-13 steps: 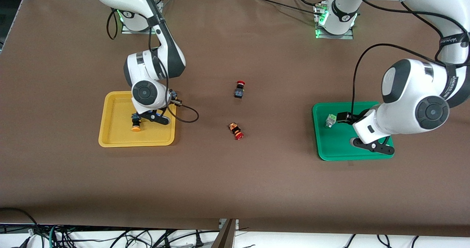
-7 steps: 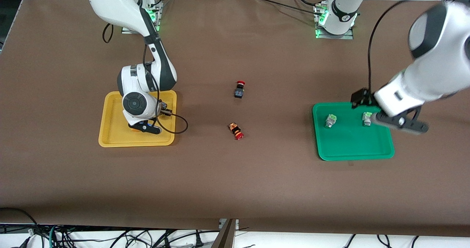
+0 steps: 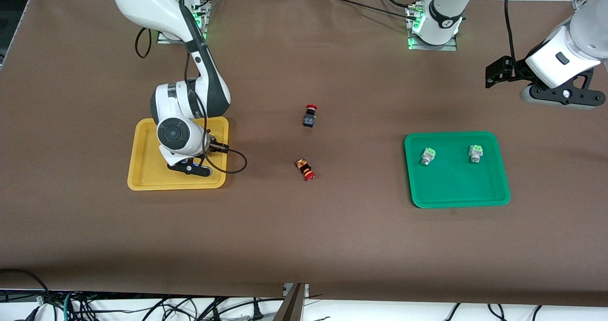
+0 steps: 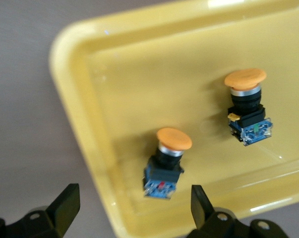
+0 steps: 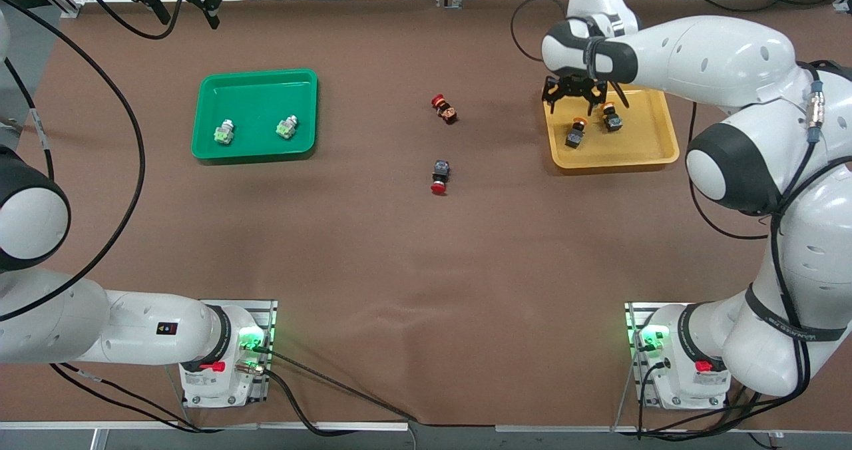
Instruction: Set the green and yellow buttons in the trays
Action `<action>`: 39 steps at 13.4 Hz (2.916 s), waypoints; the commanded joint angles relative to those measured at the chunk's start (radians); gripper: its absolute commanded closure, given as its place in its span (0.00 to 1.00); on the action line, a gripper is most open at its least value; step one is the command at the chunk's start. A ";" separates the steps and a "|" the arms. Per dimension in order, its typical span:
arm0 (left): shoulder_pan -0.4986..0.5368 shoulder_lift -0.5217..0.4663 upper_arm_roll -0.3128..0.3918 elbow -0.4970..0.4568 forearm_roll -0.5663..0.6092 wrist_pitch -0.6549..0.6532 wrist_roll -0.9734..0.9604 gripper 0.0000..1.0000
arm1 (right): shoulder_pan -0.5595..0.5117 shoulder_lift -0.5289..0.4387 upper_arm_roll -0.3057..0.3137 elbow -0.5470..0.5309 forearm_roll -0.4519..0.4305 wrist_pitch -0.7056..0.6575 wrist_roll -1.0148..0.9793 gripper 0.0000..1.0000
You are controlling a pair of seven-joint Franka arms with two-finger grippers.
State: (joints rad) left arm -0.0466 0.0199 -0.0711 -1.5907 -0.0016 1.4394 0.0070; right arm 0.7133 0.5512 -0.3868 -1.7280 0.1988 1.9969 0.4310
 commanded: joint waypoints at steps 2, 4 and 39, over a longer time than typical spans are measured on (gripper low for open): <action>-0.009 0.014 -0.007 0.017 0.015 -0.005 -0.010 0.00 | -0.001 -0.106 0.008 0.062 -0.007 -0.087 -0.015 0.01; -0.009 0.044 -0.007 0.056 0.014 -0.007 -0.016 0.00 | -0.001 -0.184 0.008 0.054 -0.009 -0.119 -0.063 0.01; -0.012 0.114 -0.007 0.164 0.008 -0.011 -0.015 0.00 | -0.340 -0.510 0.216 0.099 -0.151 -0.461 -0.291 0.01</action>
State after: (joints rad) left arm -0.0517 0.1198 -0.0793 -1.4603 -0.0016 1.4464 -0.0018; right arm 0.4684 0.0442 -0.2657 -1.6376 0.0796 1.5323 0.1701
